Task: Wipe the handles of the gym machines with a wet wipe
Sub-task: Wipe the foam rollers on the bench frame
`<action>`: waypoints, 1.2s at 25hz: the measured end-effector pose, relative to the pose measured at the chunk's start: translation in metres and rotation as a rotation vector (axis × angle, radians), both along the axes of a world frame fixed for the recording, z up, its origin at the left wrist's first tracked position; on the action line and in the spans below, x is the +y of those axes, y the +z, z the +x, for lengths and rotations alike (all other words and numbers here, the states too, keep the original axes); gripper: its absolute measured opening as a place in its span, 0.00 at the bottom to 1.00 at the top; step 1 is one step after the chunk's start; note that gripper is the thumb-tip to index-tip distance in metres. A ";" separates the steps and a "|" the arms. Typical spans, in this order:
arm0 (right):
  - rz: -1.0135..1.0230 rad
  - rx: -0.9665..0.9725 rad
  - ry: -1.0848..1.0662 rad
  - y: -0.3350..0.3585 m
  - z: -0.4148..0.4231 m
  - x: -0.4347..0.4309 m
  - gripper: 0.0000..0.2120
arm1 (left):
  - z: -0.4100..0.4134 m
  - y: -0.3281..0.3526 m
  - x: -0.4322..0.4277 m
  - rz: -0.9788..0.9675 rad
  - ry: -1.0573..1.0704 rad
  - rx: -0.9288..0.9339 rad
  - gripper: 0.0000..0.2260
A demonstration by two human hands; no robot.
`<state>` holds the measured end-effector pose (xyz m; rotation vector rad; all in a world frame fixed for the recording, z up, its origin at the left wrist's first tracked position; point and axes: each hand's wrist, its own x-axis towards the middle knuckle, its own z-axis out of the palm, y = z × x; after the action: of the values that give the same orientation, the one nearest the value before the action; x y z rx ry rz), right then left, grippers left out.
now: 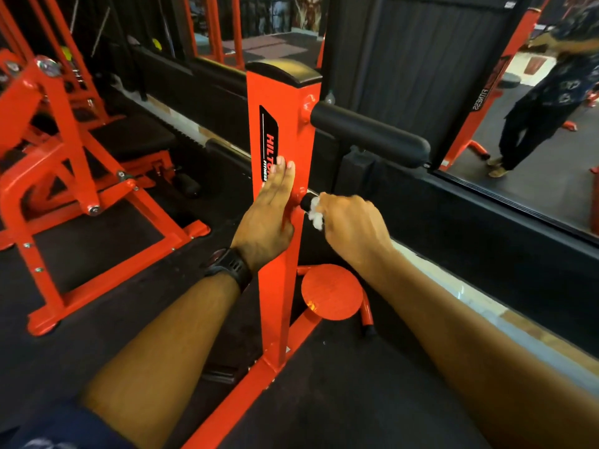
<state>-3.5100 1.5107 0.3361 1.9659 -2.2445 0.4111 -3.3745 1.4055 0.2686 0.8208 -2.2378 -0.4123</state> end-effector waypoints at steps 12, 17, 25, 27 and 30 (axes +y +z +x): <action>0.037 0.176 -0.160 -0.005 0.028 -0.022 0.11 | 0.004 -0.014 -0.016 -0.123 -0.082 0.003 0.35; -0.080 0.165 -0.264 -0.016 0.018 0.014 0.17 | 0.001 -0.018 -0.023 -0.179 -0.060 0.014 0.33; -0.118 0.166 -0.164 -0.035 0.047 -0.022 0.16 | 0.007 -0.025 -0.034 -0.233 -0.131 -0.001 0.33; -0.147 0.267 -0.073 -0.036 0.043 -0.029 0.18 | 0.006 -0.027 -0.033 -0.230 -0.125 0.006 0.35; -0.255 0.341 -0.092 -0.041 0.019 0.004 0.19 | 0.005 -0.027 -0.033 -0.262 -0.077 -0.006 0.34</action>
<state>-3.4911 1.5147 0.2950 1.6559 -1.9533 0.3052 -3.3693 1.3721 0.2421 0.6010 -2.2727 -0.1469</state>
